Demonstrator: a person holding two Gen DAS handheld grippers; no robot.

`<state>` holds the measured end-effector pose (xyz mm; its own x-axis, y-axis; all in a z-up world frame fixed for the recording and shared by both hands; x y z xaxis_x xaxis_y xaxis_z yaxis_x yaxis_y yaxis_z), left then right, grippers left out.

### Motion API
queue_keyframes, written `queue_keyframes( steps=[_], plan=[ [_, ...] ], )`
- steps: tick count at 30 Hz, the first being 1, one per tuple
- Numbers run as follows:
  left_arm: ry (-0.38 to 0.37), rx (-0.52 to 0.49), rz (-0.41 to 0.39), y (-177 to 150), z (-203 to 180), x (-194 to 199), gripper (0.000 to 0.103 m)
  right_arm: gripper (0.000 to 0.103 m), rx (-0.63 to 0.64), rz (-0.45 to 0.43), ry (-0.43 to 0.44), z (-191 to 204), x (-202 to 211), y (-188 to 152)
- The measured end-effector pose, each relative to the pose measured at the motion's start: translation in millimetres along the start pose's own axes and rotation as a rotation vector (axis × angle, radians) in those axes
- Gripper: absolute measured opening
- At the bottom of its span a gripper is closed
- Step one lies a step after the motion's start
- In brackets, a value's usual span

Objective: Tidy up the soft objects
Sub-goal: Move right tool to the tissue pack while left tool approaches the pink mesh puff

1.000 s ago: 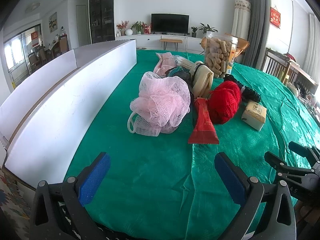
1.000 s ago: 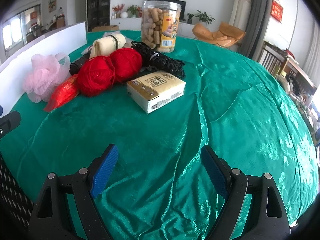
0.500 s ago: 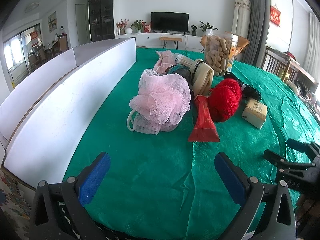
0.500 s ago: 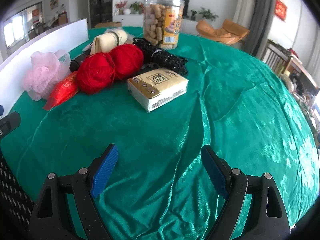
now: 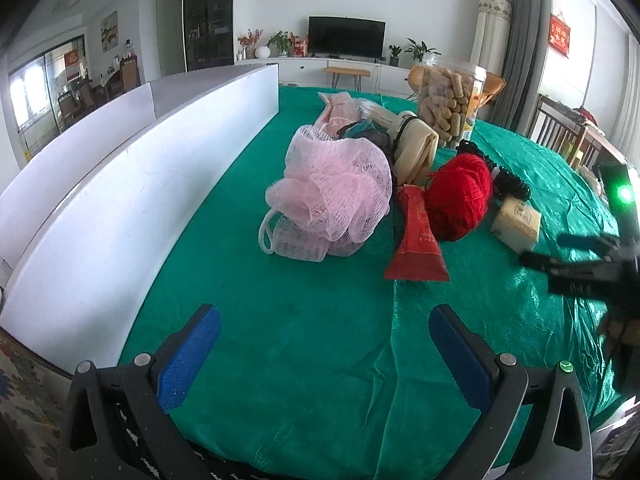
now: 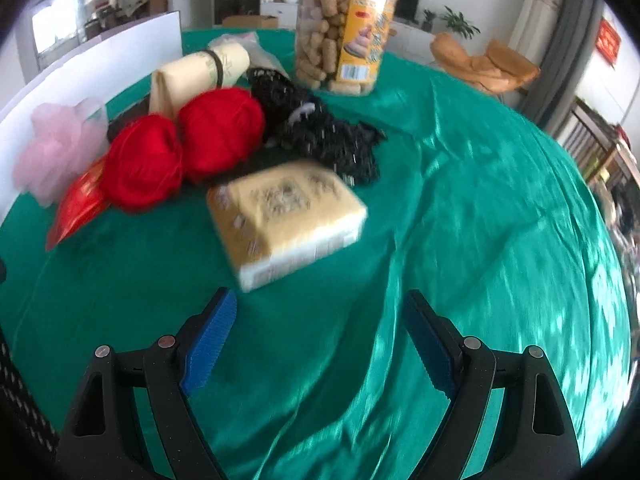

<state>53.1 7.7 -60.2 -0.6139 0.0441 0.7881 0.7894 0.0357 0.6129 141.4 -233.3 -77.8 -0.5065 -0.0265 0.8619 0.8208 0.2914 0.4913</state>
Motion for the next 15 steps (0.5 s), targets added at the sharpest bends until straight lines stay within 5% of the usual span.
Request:
queue_keyframes(
  steps=[6,15],
  plan=[
    [0.021,-0.019,0.009,-1.6,-3.6,-3.1,0.103,0.09,0.008,-0.02,0.13,-15.2,-21.3,26.7],
    [0.011,0.008,0.004,0.6,1.9,-2.6,0.103,0.093,0.022,-0.028,0.137,-16.4,-24.9,29.7]
  ],
)
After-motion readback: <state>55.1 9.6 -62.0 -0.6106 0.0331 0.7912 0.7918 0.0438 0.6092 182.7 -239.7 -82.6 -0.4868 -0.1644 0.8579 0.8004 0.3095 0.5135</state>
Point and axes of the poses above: each gripper's, at about its wrist camera, not at the fingertips, and x roughly against the way its jaws point, z to its left, y to its top, the point moved 4 cm from there along -x, roughly the way its jaws point, and after that the axes turned 6 degrees about z, right-handed, at the moved point
